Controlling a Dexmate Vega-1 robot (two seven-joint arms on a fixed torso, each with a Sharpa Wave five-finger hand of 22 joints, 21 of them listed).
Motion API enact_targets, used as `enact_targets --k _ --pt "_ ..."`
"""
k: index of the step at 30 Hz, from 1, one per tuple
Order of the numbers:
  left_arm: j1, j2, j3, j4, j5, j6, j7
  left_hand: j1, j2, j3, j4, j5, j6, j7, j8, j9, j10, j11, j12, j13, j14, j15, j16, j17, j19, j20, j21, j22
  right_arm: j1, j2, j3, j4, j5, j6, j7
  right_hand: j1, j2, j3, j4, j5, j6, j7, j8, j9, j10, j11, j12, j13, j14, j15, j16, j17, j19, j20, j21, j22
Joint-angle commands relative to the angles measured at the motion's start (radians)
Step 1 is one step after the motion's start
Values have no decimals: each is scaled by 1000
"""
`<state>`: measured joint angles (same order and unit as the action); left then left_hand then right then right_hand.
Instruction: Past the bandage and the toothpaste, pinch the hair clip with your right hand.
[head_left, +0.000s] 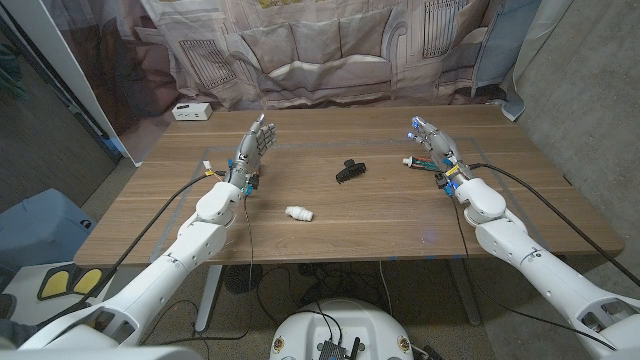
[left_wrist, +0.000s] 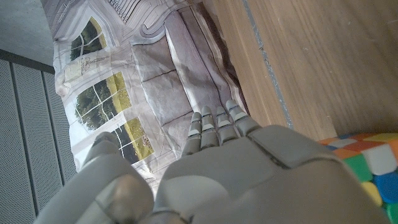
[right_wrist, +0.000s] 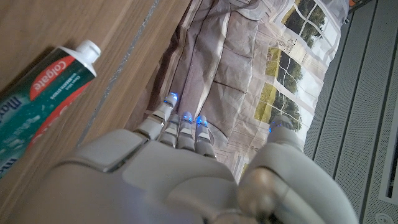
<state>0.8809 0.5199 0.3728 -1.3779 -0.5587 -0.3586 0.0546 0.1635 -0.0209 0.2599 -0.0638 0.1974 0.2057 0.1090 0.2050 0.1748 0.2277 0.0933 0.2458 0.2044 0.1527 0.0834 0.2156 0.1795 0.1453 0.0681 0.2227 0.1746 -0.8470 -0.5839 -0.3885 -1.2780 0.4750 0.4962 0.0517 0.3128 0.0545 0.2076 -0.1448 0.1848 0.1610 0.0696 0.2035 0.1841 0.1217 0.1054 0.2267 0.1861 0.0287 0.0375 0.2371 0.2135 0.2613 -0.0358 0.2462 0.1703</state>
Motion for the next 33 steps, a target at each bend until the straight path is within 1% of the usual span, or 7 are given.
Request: enact_targets --k 1,5,16,18,20,24,33 --pt "26 33 -5 -61 16 26 14 13 0 2 -7 -1 13 3 3 4 10 1 6 1 15 -2 2 1 12 0 8 3 -20 -23 10 -42 -72 44 -46 12 5 10 2 -4 16 0 5 1 18 -1 4 2 4 2 5 0 12 2 -3 1" --pt "26 47 -6 -72 36 27 22 14 -1 2 -8 -1 15 4 2 4 14 0 7 1 16 -2 1 1 12 3 6 3 -20 -24 6 -48 -102 59 -58 19 6 12 -1 -4 22 -1 6 2 25 -2 4 3 12 -1 6 -1 21 0 -3 1" --pt "17 52 -13 -32 21 -7 -24 14 0 1 -10 -1 25 7 3 4 22 3 7 -1 25 -1 -1 1 14 5 3 3 -48 -29 12 -103 -203 59 -154 31 6 16 -7 -5 24 -2 4 2 30 -6 1 3 18 -1 4 -3 32 3 -6 1" --pt "18 50 -14 -25 16 -11 -28 15 0 1 -11 -1 27 7 3 4 23 4 7 -1 27 0 -1 1 15 4 3 3 -51 -33 12 -113 -226 54 -170 40 5 18 -9 -7 30 -3 3 2 55 -3 5 3 54 -3 13 -5 66 2 -1 0" --pt "17 47 -16 -16 11 -22 -38 15 0 1 -12 -1 35 7 4 4 36 8 10 -1 38 1 1 1 21 7 3 3 -53 -40 11 -122 -249 48 -182 44 6 19 -10 -7 33 -2 3 2 64 -4 6 3 64 0 15 -5 77 2 0 0" --pt "18 46 -19 -13 9 -32 -40 16 1 0 -14 -2 53 14 7 5 49 9 13 -2 52 -2 1 1 34 11 4 3 -57 -49 10 -141 -302 36 -215 50 8 21 -10 -7 46 -4 7 2 67 -6 4 3 64 -5 13 -6 78 1 -3 0" --pt "28 61 -18 -42 27 -14 -19 16 2 0 -15 -2 66 9 8 5 61 4 15 -2 67 -3 2 1 39 15 2 3 -52 -60 10 -154 -391 36 -270 75 23 35 -16 -4 43 -19 4 5 57 -17 -6 4 55 -9 4 -7 72 0 -14 0"
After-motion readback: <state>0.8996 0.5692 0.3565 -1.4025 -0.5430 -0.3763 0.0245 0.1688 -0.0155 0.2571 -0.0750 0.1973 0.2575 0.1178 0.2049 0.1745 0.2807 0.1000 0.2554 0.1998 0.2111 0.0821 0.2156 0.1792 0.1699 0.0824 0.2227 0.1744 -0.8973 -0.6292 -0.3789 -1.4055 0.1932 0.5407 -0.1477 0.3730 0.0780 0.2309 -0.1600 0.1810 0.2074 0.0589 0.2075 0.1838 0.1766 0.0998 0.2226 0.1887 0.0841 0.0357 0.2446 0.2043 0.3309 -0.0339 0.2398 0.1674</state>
